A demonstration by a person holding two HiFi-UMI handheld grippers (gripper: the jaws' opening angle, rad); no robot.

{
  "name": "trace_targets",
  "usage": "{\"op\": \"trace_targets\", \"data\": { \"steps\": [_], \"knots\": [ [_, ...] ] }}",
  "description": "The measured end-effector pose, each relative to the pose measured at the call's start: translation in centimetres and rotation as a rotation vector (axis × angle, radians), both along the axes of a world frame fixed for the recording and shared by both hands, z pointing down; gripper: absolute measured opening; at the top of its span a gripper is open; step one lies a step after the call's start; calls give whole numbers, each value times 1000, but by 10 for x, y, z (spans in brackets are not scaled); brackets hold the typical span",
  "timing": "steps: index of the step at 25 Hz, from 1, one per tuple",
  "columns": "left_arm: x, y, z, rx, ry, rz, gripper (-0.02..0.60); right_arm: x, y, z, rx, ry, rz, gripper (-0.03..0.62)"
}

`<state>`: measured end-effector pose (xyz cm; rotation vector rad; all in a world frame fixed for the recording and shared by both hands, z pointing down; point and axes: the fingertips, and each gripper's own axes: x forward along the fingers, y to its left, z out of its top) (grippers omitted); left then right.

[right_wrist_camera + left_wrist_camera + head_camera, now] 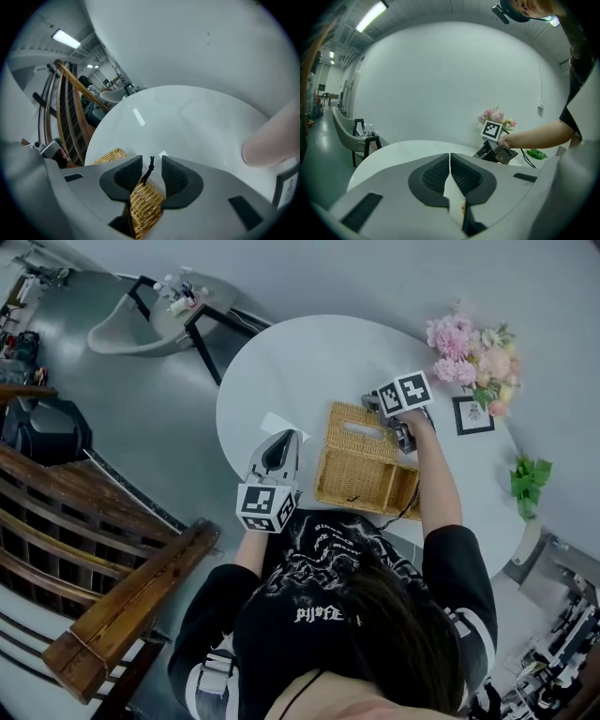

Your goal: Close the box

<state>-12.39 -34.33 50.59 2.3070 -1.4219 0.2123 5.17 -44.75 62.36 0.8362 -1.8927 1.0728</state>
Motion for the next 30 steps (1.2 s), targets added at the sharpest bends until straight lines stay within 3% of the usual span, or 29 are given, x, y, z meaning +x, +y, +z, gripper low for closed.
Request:
{"op": "trace_targets", "data": {
  "steps": [4, 14, 30],
  "knots": [
    [-4, -2, -1, 12, -10, -21, 28, -1, 0, 0, 0, 3, -18, 46],
    [0, 1, -1, 20, -7, -4, 28, -6, -1, -16, 46, -17, -30, 38],
    [18, 14, -3, 29, 31, 107, 28, -1, 1, -89, 289, 0, 52, 37]
  ]
}}
